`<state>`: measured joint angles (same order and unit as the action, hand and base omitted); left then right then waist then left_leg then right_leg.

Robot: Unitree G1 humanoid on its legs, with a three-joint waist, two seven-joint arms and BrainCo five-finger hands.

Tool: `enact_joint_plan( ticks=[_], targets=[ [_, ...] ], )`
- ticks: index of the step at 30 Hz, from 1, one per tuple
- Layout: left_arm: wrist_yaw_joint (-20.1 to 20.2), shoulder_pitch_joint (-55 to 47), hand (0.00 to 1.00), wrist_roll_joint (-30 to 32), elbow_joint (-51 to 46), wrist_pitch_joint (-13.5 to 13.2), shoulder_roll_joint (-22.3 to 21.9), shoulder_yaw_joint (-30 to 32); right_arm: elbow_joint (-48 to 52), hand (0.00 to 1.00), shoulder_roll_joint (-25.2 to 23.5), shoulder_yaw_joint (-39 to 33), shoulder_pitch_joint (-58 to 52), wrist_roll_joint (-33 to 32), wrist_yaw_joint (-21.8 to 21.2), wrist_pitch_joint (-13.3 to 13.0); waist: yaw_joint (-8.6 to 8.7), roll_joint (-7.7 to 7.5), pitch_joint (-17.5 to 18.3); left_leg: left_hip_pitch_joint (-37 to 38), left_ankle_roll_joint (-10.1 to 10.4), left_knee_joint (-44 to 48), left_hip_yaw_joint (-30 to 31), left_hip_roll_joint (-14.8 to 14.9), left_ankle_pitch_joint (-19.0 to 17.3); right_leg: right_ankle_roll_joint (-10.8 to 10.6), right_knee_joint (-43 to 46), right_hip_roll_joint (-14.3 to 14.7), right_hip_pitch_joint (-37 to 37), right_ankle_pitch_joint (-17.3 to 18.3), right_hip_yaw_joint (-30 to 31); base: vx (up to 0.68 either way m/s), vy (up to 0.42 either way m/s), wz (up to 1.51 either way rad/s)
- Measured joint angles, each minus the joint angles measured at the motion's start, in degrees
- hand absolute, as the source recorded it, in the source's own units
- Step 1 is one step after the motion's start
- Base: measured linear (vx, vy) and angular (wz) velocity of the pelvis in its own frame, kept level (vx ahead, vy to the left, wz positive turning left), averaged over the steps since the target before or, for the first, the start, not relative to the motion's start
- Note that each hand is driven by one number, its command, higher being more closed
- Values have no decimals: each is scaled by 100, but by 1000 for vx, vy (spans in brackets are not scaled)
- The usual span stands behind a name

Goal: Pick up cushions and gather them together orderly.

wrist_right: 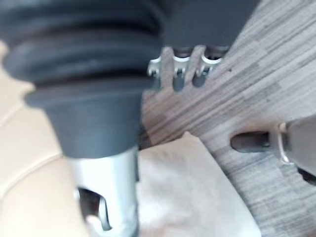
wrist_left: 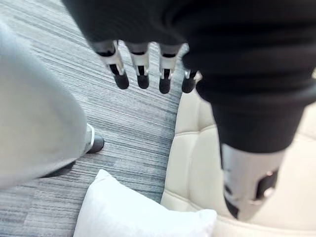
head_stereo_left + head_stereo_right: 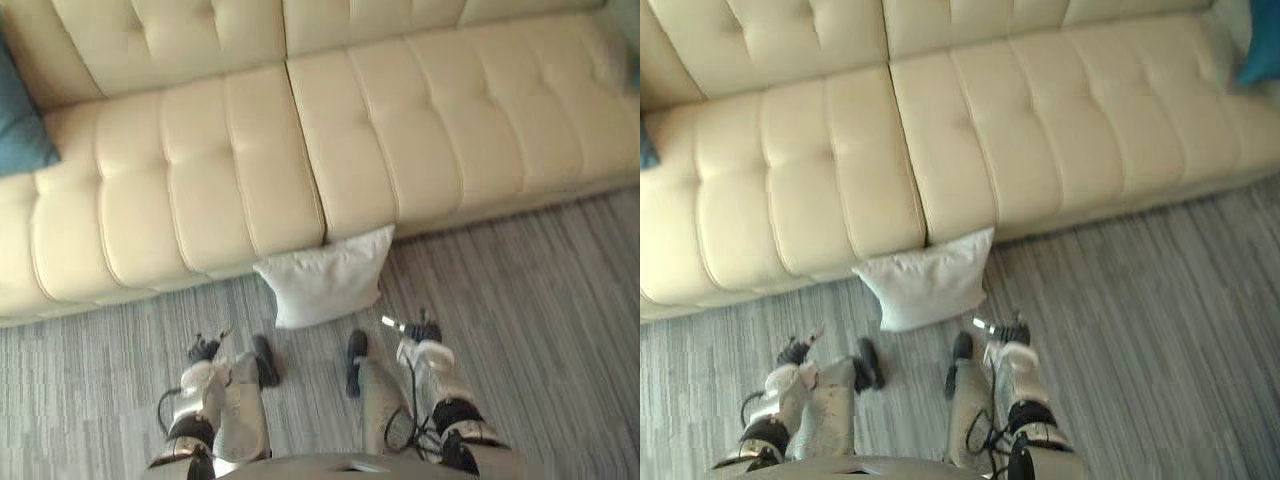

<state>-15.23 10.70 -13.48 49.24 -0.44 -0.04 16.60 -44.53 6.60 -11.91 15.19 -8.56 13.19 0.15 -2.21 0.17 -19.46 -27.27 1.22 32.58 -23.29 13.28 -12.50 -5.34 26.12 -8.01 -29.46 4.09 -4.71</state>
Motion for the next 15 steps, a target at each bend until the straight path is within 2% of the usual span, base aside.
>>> enact_joint_plan(
  ticks=[4,7,15],
  targets=[
    [-118,410,0,-250,-154,-73,246,34,168,0,288,-75,478,-12,131,-15,48,34,-236,-959,-12,466,82,67,-66,42,570,-57,-1025,82,94,-174,-4,1],
    [-209,884,0,-450,-318,-95,438,140,324,0,436,-454,1035,-80,280,-28,41,67,-525,-1907,-86,771,171,167,-20,121,847,-42,-1938,7,102,-139,-40,0],
    [-347,1974,0,-670,-663,-198,503,91,563,0,937,-512,2283,-296,497,-59,-14,84,-1056,-3501,-226,1399,364,263,131,173,1726,-92,-3555,65,122,-33,-7,6]
  ],
)
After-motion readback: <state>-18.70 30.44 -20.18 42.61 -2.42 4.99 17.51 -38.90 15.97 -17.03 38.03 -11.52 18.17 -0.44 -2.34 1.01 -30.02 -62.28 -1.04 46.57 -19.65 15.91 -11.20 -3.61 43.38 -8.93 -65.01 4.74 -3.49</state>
